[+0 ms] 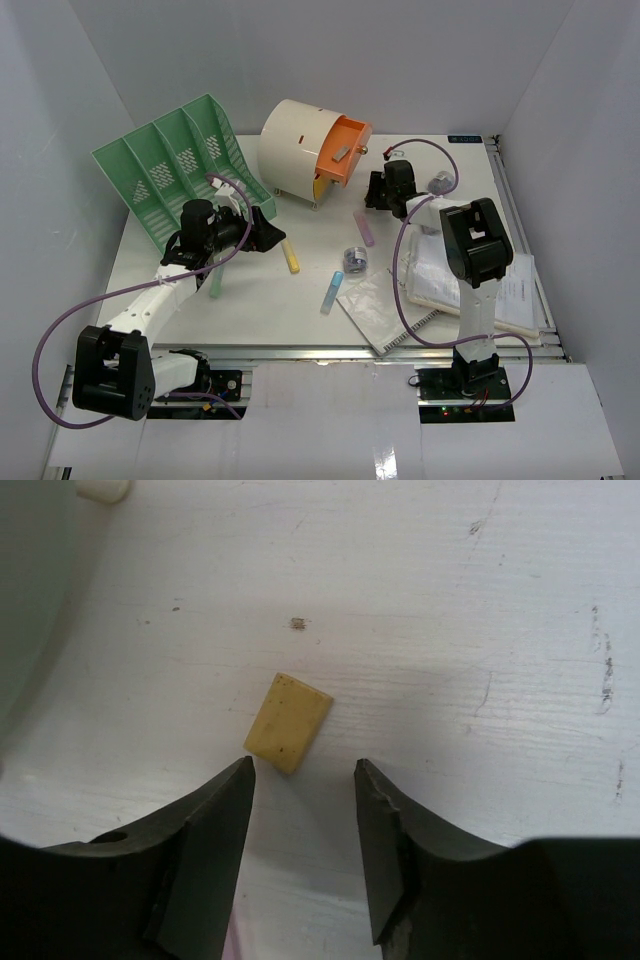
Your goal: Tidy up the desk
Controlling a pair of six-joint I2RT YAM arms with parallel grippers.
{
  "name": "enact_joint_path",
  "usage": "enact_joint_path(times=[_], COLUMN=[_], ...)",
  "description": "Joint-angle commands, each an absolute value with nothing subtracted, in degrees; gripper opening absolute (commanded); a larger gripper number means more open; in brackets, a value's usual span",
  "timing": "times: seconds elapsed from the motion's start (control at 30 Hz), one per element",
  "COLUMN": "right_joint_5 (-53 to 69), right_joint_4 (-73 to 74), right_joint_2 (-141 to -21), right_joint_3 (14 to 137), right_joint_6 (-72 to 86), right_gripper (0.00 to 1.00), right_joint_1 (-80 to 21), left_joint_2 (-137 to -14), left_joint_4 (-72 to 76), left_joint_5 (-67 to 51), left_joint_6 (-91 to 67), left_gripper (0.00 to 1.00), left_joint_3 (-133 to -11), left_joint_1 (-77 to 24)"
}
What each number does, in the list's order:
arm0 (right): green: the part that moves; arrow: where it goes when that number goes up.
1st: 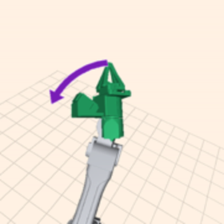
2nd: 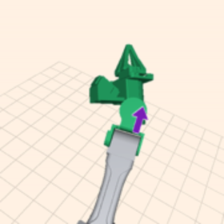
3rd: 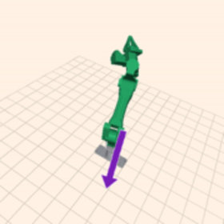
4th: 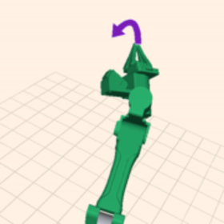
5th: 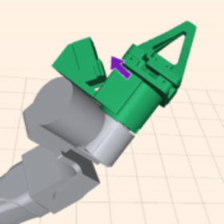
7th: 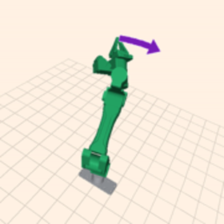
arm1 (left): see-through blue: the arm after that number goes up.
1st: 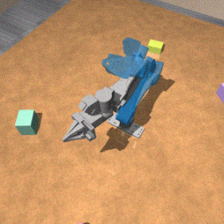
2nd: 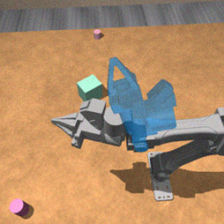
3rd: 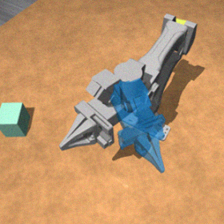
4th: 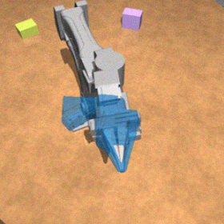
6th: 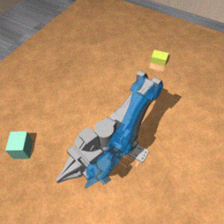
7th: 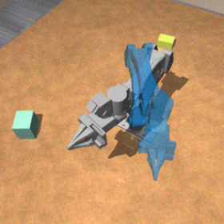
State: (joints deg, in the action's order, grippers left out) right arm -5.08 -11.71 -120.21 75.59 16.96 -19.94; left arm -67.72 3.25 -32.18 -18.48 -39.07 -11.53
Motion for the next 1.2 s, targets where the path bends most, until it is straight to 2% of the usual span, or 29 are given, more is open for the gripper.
enact_joint_path(times=[0.0,0.27,0.7,0.8,0.97,1.17], right_joint_5=[-3.5,-4.7,-11.4,-13.3,-15.1,-15.0], right_joint_4=[-11.2,-9.0,-7.0,-6.9,-7.7,-8.3], right_joint_2=[-116.9,-119.5,-124.0,-124.0,-124.0,-122.9], right_joint_3=[75.9,80.1,84.2,83.5,82.0,80.8], right_joint_6=[19.0,19.8,18.5,17.8,16.4,15.0], right_gripper=[0.54,0.57,0.55,0.52,0.39,0.31], right_joint_1=[-19.7,-19.9,-22.7,-23.2,-23.5,-23.3], left_joint_2=[-66.2,-66.3,-66.4,-66.3,-66.1,-65.8], left_joint_4=[3.3,3.2,3.0,3.0,3.0,2.8], left_joint_5=[-32.6,-32.5,-32.2,-32.2,-32.2,-32.1], left_joint_6=[-17.8,-17.8,-17.6,-17.5,-17.5,-17.4], left_gripper=[0.98,0.98,0.98,0.98,0.98,0.98], left_joint_3=[-40.9,-40.9,-41.0,-41.0,-41.1,-41.0], left_joint_1=[-11.9,-11.9,-12.0,-12.0,-12.0,-12.0])
